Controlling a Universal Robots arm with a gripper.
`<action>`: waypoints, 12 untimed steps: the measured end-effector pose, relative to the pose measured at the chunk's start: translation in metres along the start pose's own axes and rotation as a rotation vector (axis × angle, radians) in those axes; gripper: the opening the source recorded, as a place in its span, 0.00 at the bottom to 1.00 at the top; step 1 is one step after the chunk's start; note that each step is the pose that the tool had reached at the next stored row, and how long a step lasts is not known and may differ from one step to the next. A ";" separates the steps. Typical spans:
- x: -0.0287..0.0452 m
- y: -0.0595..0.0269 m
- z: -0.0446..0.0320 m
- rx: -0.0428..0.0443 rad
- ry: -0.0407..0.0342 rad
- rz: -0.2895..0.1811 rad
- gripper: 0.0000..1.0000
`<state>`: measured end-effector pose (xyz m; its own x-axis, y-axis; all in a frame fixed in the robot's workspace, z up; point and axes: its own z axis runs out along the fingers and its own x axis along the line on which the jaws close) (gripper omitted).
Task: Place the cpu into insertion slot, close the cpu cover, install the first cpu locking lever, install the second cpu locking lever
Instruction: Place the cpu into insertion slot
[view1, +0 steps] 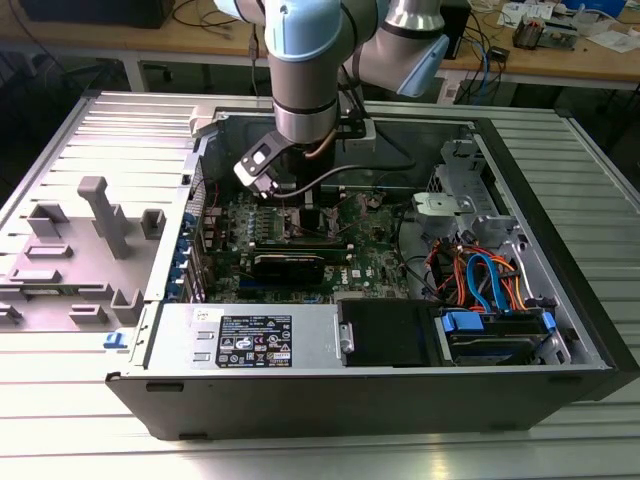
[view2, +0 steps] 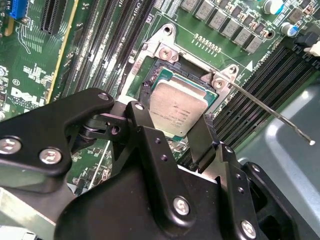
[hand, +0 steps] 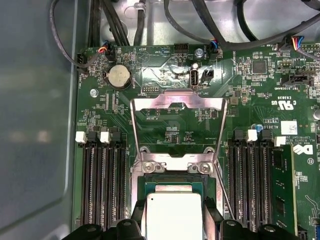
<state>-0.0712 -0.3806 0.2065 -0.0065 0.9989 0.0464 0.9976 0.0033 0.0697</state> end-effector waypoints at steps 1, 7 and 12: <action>0.0000 0.0001 0.0002 -0.0019 0.0001 0.000 0.54; -0.0001 -0.0001 0.0017 -0.0252 -0.0008 -0.001 0.54; -0.0002 -0.0011 0.0036 -0.0253 -0.0005 -0.001 0.54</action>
<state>-0.0720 -0.3806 0.2027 -0.0076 0.9989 0.0458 0.9955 0.0032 0.0949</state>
